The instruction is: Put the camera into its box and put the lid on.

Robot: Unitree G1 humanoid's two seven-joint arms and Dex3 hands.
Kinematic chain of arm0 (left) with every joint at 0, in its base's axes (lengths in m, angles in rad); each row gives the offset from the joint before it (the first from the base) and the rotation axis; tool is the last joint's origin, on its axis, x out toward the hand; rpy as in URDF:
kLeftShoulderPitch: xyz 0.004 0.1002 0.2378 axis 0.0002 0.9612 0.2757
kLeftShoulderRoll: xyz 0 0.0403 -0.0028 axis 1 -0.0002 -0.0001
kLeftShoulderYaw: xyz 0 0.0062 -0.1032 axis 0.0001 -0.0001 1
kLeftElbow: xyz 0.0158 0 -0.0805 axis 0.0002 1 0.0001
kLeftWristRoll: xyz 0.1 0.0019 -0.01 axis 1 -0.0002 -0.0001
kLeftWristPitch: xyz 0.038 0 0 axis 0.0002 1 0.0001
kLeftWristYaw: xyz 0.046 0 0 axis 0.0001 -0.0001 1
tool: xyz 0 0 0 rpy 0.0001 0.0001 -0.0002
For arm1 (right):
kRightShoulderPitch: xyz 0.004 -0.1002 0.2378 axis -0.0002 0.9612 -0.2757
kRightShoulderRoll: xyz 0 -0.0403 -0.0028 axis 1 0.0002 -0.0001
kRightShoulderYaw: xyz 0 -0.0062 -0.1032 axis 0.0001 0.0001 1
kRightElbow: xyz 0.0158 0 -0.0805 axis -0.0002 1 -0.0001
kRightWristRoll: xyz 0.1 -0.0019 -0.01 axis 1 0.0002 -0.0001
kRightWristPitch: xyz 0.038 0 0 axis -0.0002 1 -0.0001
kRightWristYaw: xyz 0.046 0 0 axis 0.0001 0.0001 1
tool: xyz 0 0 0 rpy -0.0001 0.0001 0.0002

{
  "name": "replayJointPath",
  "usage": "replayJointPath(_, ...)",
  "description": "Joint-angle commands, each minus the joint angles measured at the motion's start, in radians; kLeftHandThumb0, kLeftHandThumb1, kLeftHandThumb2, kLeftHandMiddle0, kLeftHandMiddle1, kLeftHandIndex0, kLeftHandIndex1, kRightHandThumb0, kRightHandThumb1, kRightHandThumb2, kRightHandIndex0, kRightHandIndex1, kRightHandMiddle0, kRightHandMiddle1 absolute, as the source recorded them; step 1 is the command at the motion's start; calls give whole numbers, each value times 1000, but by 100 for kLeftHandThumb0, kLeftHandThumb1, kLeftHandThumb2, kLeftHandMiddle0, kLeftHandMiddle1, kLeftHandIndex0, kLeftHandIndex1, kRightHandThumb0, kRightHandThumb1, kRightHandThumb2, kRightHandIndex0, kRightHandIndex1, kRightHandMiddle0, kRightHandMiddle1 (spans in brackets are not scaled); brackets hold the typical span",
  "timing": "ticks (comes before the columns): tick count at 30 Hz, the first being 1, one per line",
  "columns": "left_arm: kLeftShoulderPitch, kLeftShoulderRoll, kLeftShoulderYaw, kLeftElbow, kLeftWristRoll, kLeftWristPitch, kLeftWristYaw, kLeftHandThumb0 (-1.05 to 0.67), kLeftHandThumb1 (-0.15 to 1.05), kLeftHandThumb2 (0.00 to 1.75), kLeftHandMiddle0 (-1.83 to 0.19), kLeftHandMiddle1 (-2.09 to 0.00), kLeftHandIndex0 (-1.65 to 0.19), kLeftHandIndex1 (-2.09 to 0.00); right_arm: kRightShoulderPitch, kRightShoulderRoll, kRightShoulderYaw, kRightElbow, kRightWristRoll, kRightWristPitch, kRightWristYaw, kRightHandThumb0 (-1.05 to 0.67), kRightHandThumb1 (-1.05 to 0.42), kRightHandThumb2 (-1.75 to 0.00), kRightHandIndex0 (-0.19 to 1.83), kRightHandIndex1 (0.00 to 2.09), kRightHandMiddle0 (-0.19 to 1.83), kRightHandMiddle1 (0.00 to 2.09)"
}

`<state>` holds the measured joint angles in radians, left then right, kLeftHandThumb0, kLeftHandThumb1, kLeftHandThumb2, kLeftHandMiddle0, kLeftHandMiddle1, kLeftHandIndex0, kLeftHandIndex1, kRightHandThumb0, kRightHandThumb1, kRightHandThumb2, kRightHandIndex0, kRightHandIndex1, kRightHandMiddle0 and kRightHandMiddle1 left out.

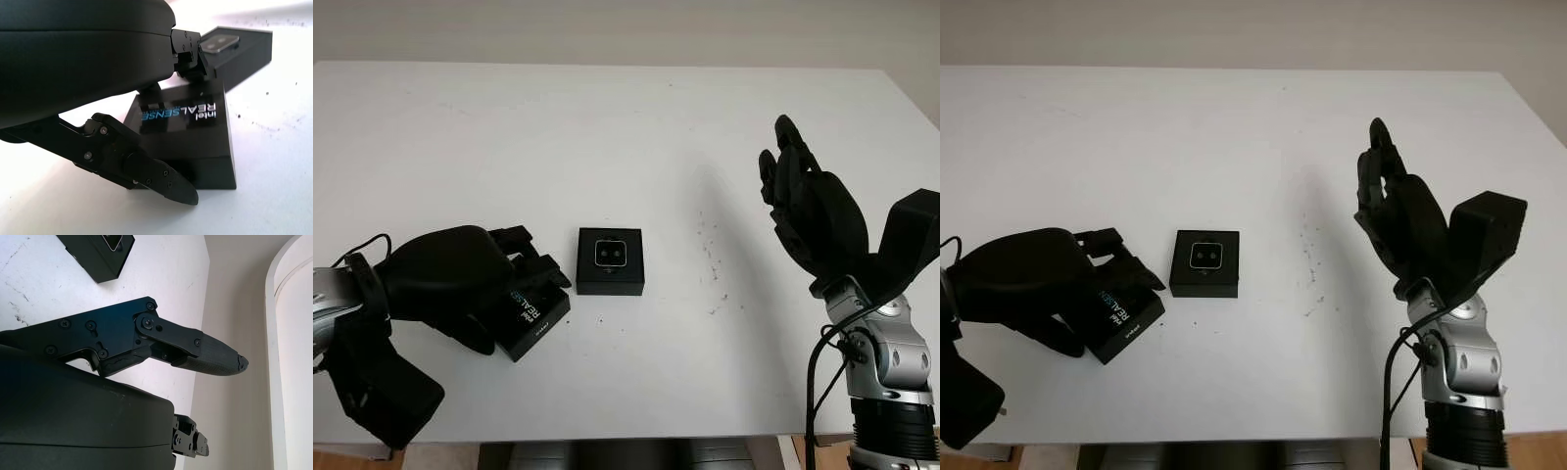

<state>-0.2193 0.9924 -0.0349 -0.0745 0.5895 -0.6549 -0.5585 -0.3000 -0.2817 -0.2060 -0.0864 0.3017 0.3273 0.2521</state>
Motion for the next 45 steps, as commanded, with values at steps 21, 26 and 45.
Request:
replayJointPath(21,-46,-17,-12,7,-173,151,-71,-36,105,25,-23,-209,-4,-209,2,6,4,-3,-5,-8,0,-71,-105,-73,-19,0,-19,0)
replayJointPath(26,-82,-39,13,-24,-247,293,-102,-32,105,25,-25,-209,-7,-209,0,1,8,8,-10,-19,13,-71,-105,-75,-19,0,-19,0)
replayJointPath(45,-422,-175,-143,-94,-110,702,-212,-26,105,15,-77,-209,-48,-209,-6,28,38,35,-36,-37,2,-66,-105,-73,-19,0,-19,0)
